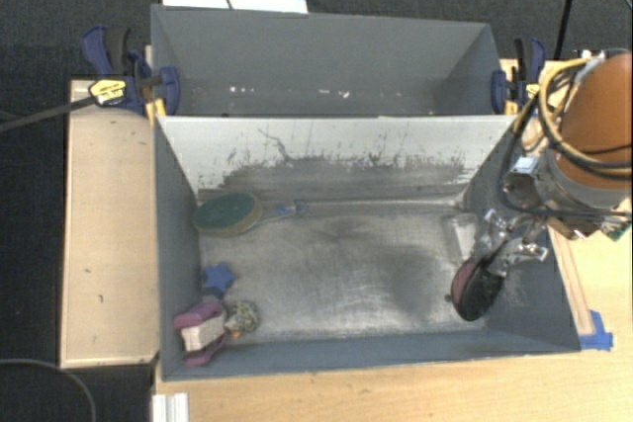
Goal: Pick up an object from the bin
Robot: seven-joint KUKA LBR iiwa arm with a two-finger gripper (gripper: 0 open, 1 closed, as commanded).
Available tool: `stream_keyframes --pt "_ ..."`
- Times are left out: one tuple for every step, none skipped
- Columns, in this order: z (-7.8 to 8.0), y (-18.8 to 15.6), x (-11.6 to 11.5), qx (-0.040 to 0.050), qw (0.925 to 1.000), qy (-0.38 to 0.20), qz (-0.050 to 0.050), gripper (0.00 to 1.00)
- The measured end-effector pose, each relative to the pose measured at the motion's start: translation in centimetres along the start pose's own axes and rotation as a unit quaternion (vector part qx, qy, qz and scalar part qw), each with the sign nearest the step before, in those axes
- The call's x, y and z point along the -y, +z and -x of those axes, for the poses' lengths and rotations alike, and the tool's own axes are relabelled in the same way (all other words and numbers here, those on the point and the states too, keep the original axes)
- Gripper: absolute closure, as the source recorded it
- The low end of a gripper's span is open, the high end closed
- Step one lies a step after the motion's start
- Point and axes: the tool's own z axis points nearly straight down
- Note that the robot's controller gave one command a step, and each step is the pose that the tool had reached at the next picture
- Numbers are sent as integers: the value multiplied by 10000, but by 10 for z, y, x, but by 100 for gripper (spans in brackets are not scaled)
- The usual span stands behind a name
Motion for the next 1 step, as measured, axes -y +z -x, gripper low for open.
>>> stream_keyframes --pt "48 21 -35 -6 9999 146 30 100"
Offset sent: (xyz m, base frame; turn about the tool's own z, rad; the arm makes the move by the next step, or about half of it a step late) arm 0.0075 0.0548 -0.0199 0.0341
